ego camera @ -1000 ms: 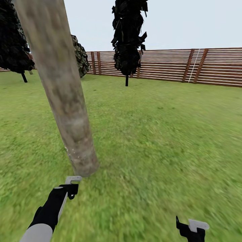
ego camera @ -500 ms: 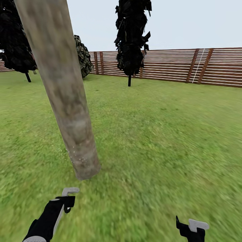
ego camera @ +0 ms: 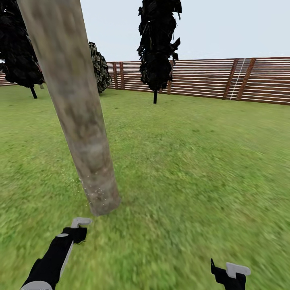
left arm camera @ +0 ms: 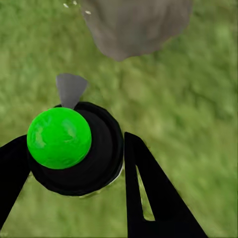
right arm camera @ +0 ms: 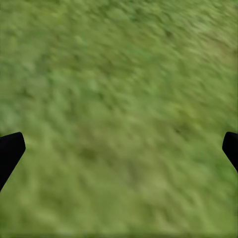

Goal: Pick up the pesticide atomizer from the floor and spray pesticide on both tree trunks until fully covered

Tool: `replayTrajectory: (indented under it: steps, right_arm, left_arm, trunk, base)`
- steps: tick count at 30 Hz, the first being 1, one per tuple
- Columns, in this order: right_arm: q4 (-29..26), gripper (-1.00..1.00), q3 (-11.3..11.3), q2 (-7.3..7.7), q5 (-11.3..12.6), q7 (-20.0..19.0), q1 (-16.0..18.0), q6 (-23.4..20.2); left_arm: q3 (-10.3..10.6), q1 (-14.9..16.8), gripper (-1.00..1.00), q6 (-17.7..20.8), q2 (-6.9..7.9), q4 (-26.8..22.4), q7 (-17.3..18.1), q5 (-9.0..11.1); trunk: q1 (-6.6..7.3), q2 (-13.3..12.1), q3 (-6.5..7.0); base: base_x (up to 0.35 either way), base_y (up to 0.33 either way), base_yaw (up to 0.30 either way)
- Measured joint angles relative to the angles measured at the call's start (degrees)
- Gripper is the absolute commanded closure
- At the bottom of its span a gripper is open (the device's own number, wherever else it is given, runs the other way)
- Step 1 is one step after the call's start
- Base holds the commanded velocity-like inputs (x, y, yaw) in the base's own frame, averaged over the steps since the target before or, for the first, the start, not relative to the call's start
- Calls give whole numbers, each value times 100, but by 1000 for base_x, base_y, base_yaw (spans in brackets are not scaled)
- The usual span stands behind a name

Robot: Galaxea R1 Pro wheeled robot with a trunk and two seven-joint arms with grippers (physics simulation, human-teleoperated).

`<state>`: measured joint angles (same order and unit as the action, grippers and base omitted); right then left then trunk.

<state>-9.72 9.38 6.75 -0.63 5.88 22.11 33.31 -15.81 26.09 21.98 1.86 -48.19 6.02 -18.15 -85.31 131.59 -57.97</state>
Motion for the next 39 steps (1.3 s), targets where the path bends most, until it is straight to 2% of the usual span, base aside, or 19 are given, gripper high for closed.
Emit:
replayTrajectory:
  steps: [5,10,17,30,39]
  right_arm:
    - [0,-100,-2,0,0,0,0,0]
    - [1,-100,-6,-15,-7,1,2,2]
    - [0,-100,-5,-15,-2,2,0,2]
    - [-1,-100,-4,-10,0,2,0,2]
    - [-1,-100,-5,-7,0,2,0,2]
  left_arm:
    - [-30,-2,100,0,-26,-235,-2,25]
    - [-39,-12,100,10,13,-256,-17,7]
    - [-21,-10,100,-2,-40,-204,-344,21]
    - [-42,-10,100,25,-47,-179,-287,48]
    - [-42,-10,100,25,-50,-179,-289,42]
  trunk:
    - [0,0,0]
    - [1,0,0]
    - [0,0,0]
    - [0,0,0]
    - [1,0,0]
  base:
    - [0,0,25]
    - [41,-134,240]
    - [48,-265,120]
    - [1,-273,1]
    - [111,-269,0]
